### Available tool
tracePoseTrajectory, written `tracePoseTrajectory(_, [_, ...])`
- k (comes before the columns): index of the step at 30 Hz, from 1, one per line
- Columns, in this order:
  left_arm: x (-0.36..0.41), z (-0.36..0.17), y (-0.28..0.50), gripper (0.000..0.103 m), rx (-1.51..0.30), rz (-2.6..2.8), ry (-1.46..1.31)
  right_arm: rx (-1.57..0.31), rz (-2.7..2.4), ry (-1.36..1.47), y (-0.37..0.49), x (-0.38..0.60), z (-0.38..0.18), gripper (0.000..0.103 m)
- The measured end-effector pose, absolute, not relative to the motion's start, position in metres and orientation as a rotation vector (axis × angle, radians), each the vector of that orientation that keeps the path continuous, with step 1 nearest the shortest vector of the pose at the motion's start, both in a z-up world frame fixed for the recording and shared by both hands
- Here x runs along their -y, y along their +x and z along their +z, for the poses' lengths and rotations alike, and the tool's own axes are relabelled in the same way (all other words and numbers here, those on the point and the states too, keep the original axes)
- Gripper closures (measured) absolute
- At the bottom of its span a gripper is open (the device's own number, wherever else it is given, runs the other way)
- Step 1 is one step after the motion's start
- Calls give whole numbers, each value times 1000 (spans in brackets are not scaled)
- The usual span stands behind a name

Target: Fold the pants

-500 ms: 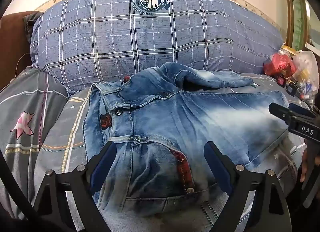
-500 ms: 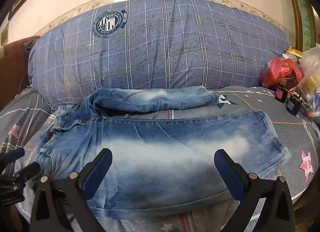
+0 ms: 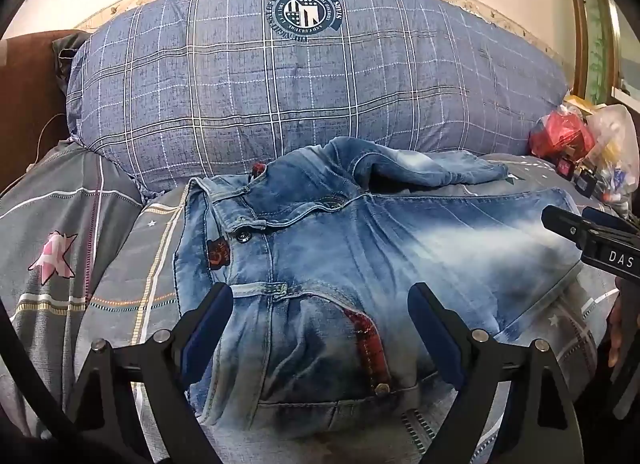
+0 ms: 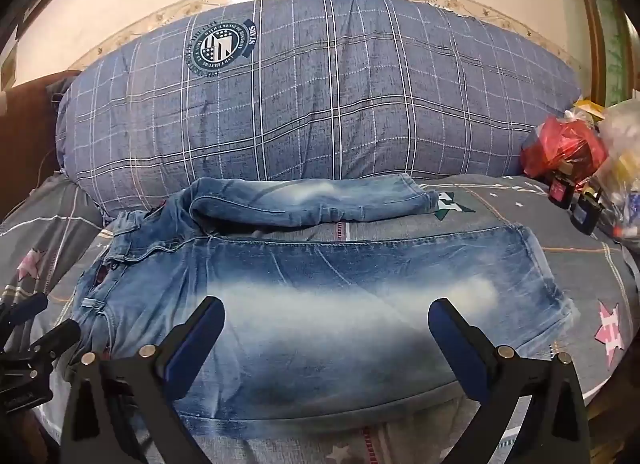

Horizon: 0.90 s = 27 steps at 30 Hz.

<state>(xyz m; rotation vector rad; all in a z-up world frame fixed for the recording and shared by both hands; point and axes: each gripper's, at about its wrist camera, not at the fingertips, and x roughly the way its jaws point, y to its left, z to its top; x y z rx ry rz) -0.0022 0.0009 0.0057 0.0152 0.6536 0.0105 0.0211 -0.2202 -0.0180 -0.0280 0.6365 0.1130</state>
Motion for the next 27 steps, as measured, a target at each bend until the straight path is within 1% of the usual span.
tracePoseTrajectory(12, [0, 17, -8, 14, -629, -13, -8, -642, 117, -24, 21, 220, -17, 0])
tracePoseTrajectory(27, [-3, 9, 0, 14, -682, -9, -30, -663, 121, -3, 24, 223, -19, 0])
